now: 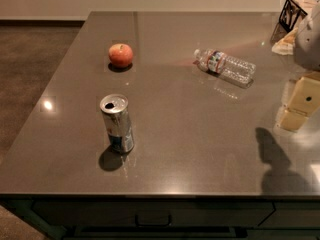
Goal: Move water bottle near redbull can
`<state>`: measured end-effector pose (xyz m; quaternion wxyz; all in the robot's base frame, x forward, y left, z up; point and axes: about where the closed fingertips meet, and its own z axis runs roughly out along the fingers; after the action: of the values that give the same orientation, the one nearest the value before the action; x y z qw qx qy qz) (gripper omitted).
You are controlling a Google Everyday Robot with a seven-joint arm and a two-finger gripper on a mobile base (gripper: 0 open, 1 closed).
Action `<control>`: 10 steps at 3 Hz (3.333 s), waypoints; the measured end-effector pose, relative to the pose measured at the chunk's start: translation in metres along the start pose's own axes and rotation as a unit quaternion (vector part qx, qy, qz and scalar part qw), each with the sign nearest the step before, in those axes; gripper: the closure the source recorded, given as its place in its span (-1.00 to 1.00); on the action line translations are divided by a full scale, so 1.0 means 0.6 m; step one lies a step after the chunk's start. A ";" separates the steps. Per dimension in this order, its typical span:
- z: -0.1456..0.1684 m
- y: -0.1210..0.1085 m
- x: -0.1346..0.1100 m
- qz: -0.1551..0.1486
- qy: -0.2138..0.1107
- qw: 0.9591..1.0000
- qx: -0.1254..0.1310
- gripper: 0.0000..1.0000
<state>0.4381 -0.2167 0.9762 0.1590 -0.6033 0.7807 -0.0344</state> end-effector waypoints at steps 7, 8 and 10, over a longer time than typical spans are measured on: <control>0.143 -0.261 0.012 0.070 -0.011 0.997 0.018 -1.00; 0.176 -0.303 0.024 0.086 -0.007 0.996 0.012 -1.00; 0.250 -0.354 0.028 0.111 -0.006 0.994 -0.014 -1.00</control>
Offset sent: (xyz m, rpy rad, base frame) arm 0.0364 -0.0022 -0.0123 0.0185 0.0229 -0.0104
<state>0.6757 -0.2695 0.8829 0.1579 -0.5149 0.8426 -0.0023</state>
